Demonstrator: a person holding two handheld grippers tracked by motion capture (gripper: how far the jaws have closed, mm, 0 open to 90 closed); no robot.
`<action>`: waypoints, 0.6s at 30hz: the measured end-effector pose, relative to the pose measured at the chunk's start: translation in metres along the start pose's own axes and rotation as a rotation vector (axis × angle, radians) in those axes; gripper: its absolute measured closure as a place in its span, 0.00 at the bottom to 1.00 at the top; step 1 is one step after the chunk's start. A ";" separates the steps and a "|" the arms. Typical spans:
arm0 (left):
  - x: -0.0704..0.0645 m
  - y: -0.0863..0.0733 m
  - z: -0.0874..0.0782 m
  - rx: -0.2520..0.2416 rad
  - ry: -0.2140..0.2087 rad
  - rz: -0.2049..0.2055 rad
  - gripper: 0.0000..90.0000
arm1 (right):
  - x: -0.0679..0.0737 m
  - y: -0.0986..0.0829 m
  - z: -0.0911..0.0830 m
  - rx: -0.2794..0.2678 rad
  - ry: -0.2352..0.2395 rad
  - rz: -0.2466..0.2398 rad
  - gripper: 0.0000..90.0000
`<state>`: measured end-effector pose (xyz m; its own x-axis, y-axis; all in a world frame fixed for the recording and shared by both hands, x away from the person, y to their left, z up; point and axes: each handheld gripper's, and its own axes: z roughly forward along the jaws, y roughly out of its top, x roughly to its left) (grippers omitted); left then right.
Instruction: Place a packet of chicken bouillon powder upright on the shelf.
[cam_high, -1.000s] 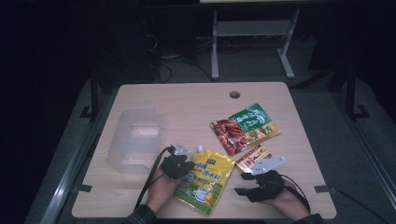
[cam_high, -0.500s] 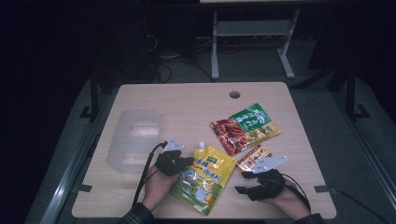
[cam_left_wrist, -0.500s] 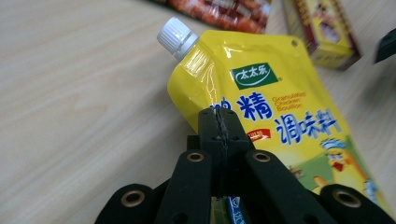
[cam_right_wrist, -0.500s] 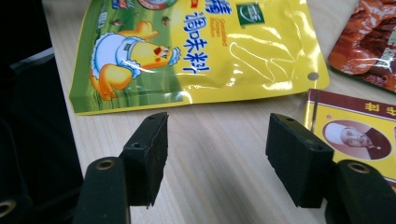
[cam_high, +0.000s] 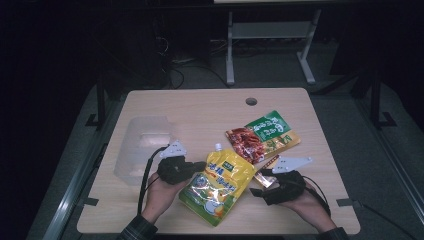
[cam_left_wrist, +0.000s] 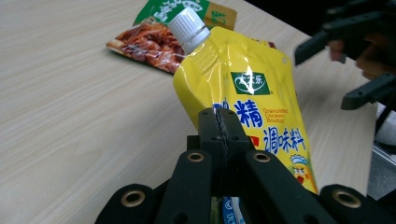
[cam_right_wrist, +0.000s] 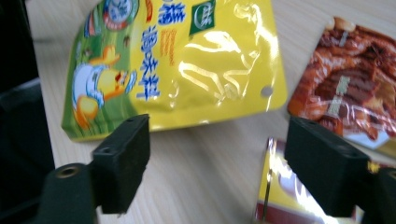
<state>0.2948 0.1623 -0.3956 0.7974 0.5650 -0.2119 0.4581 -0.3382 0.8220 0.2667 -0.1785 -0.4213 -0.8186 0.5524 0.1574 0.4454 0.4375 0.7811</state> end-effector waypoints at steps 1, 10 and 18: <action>-0.001 0.001 -0.001 -0.002 -0.003 0.000 1.00 | -0.005 0.005 0.003 -0.006 0.004 -0.002 0.20; -0.004 0.004 -0.005 -0.021 -0.025 0.011 1.00 | -0.017 0.022 0.021 -0.048 0.107 0.037 0.18; -0.004 0.004 -0.006 -0.040 -0.025 0.007 1.00 | -0.019 0.022 0.040 -0.039 0.211 0.072 0.41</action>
<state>0.2911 0.1633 -0.3886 0.8104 0.5434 -0.2188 0.4368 -0.3116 0.8439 0.3065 -0.1512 -0.4313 -0.8449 0.4184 0.3332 0.4941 0.3721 0.7857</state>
